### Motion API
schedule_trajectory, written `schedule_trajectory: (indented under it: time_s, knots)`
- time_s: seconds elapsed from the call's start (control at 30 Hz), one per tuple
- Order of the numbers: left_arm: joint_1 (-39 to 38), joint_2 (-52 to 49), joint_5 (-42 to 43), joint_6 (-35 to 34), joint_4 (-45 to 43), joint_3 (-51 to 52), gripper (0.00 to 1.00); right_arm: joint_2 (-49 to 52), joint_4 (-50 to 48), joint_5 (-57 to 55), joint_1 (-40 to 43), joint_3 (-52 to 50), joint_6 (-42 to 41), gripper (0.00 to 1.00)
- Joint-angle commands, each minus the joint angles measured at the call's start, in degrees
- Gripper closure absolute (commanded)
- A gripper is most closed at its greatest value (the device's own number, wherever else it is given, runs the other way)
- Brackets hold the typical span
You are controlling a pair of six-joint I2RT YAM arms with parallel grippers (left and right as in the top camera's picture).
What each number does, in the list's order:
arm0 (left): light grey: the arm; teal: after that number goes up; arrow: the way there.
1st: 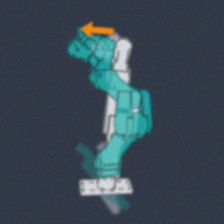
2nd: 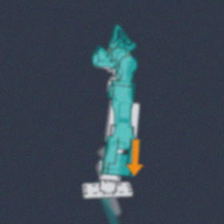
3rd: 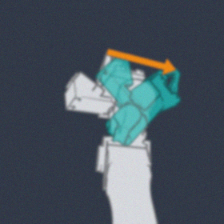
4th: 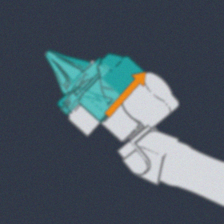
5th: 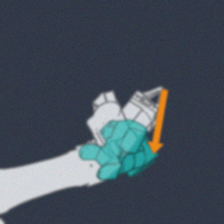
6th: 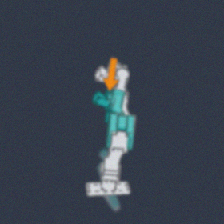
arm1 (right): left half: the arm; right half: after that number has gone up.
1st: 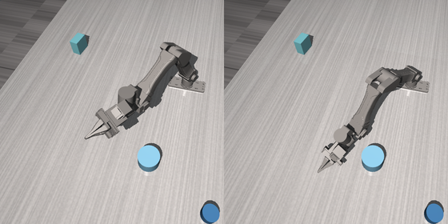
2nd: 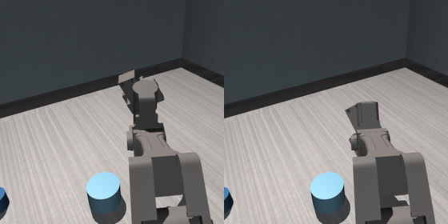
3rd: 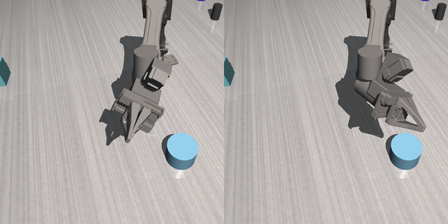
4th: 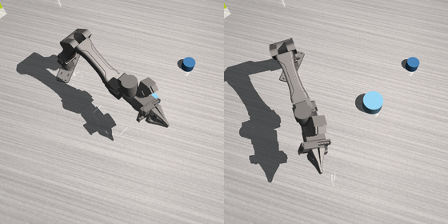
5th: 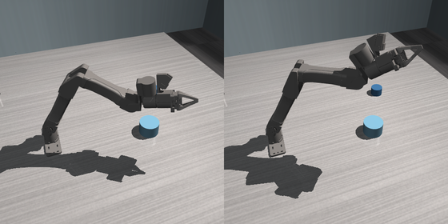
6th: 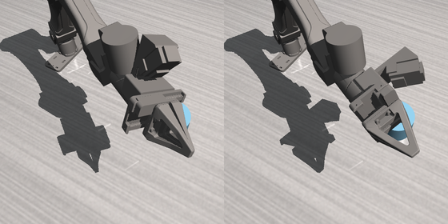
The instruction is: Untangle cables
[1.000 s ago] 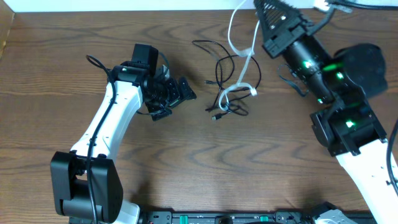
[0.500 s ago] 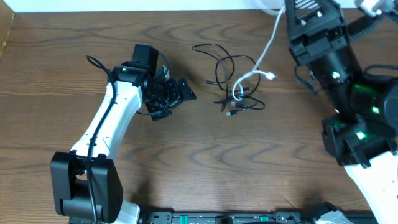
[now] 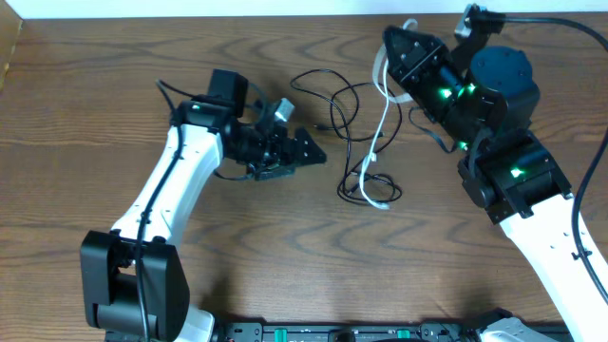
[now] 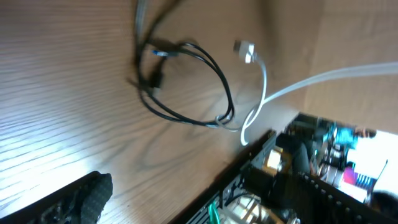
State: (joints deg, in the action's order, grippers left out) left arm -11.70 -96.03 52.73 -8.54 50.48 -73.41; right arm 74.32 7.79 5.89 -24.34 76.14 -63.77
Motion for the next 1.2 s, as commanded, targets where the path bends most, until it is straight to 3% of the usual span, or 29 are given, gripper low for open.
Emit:
schedule_trajectory:
  time_s: [0.0,0.07,0.1,0.13,0.17,0.43,0.67,0.77,0.97,1.17]
  knots:
    - [-2.0,-0.2,3.1,4.4,0.0,0.5,0.05,-1.7,-2.8,2.6,-0.2,0.6,-3.5,0.99]
    - [-2.1,-0.2,3.7,3.7,-0.2,0.4,0.05,-1.7,-3.3,2.6,-0.2,0.6,-3.5,0.99]
    - [-2.2,-0.2,3.8,3.5,-0.8,0.4,0.09,-1.7,-3.3,2.6,-0.2,0.6,-3.5,0.98]
    - [-2.3,-0.2,3.6,3.6,-1.4,0.4,0.23,-1.7,-3.3,2.5,-0.2,0.6,-3.5,0.98]
    - [-2.6,-0.2,3.2,3.6,-1.5,0.5,0.25,-1.7,-3.2,2.2,-0.2,0.6,-3.5,0.99]
    - [-8.3,-0.2,3.0,2.9,-1.8,0.5,0.25,-1.7,-3.1,-9.2,-0.1,0.6,-3.5,0.98]
    - [-15.0,-0.2,-12.3,-14.0,-4.1,0.5,0.25,-1.0,-3.2,-16.3,-0.1,0.6,-5.4,0.98]
    - [-17.7,-0.2,-14.1,-16.1,-6.1,0.5,0.25,-0.9,-2.8,-20.5,0.1,0.6,-5.4,0.98]
    - [-21.7,-0.2,-23.6,-24.0,-12.2,0.5,0.25,-0.9,-2.7,-17.5,0.1,0.6,-5.5,0.98]
    - [-25.4,-0.2,-24.5,-26.9,-16.3,0.5,0.25,-0.9,-2.3,-20.8,1.5,0.6,-5.4,0.98]
